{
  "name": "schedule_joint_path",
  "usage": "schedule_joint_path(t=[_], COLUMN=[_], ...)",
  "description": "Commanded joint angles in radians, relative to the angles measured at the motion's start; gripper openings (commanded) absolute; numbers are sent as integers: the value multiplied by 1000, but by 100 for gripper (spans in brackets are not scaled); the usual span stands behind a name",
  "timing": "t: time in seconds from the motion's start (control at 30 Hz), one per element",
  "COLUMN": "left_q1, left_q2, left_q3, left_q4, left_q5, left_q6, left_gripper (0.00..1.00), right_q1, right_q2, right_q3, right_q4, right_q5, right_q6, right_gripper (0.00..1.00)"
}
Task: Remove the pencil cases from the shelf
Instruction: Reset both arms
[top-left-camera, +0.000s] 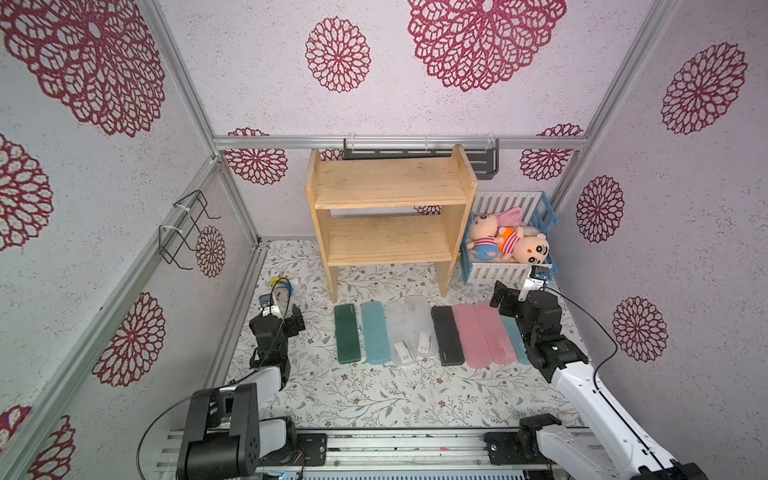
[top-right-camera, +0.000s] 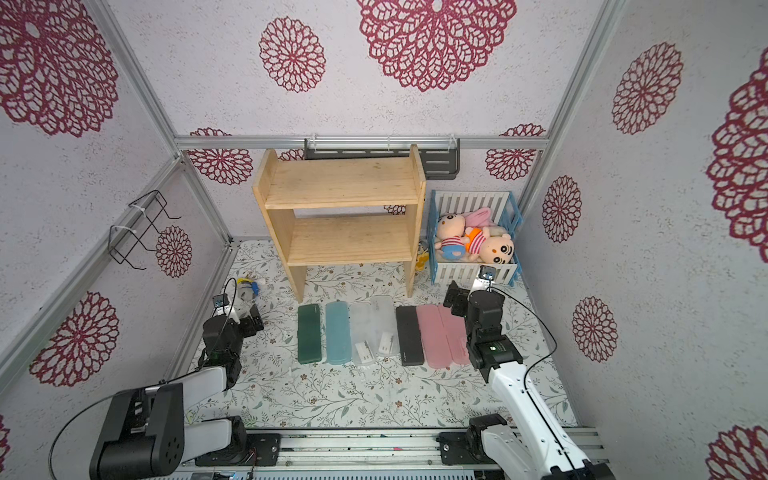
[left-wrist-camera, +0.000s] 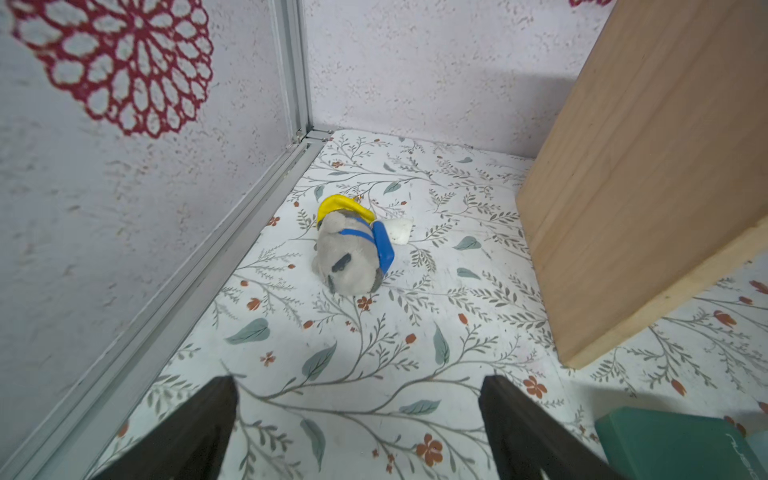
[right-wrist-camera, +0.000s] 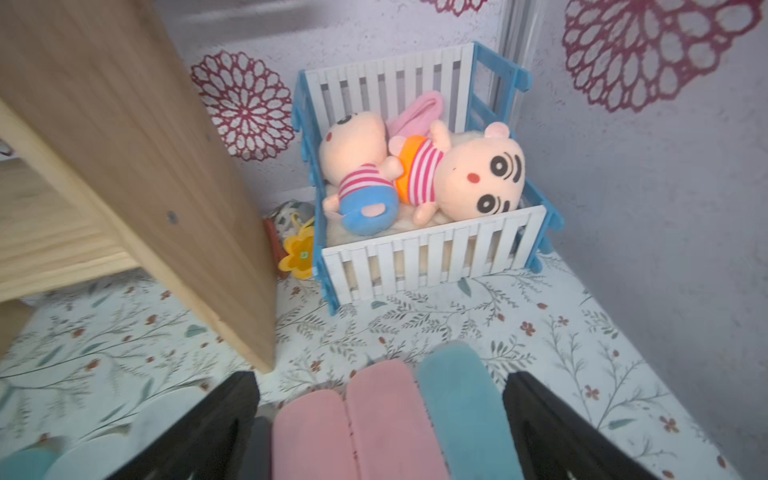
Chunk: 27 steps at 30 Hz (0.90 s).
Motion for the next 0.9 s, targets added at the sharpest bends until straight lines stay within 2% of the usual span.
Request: schedule_joint_path(t=[0.0,0.1,0.13,0.23,0.33,0.5,0.57,0.6,0.7,0.87], left_q1=[19,23,25,25,25,26,25,25,25,14], left_q2=[126,234,231,196,217,200,207,205,200,207], left_q3=[-9,-28,-30,-22,-6,24,44,69,164,163], left_q4=[342,495,499,421,426,341,313,266,70,85], left_q5=[101,101,94,86,104,48,38,51,70,49], left_q6=[16,1,-2,-8,-1,-17,-20,-16,-19,-4], left_gripper=[97,97,97,97,97,97,97,97,97,97], right_q1=[-60,-88,-91,-98,-103,-101,-98,-97,-83,-72], right_q2=[23,91,137,296,408,607,582,603,604,600], right_q3=[-135,-278,-311,-359,-406,-421,-408,-417,-387,-381], right_q4=[331,653,760,985,1202,1402,1347,1394,1337,1320], right_q5=[-132,-164,-168,-164,-195,-225,-218,-225,-171,-156], right_q6=[-124,-131,-140,-173,-151,-160,-166,-170,-166,-175], right_gripper=[99,99,99,99,99,99,99,99,99,99])
